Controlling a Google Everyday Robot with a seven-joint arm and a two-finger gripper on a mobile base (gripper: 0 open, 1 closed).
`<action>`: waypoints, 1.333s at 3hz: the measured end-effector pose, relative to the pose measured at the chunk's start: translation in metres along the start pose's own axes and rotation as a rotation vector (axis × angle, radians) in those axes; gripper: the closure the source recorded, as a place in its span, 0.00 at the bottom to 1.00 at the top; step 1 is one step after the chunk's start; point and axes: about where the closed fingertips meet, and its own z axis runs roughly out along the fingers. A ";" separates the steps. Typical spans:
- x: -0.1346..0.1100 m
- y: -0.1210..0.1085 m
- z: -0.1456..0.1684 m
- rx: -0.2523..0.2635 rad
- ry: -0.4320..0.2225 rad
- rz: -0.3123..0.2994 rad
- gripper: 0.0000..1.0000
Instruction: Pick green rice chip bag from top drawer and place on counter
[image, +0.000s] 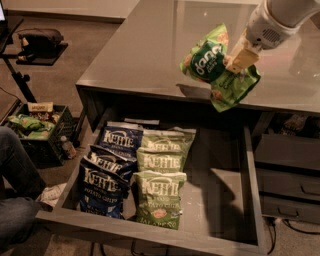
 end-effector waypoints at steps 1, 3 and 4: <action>-0.017 -0.024 0.018 -0.016 0.009 -0.023 1.00; -0.048 -0.056 0.063 -0.055 0.017 -0.069 1.00; -0.051 -0.058 0.089 -0.107 0.005 -0.074 1.00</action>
Offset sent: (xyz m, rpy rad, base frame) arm 0.1051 0.0351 0.0014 -0.0375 0.0179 0.0859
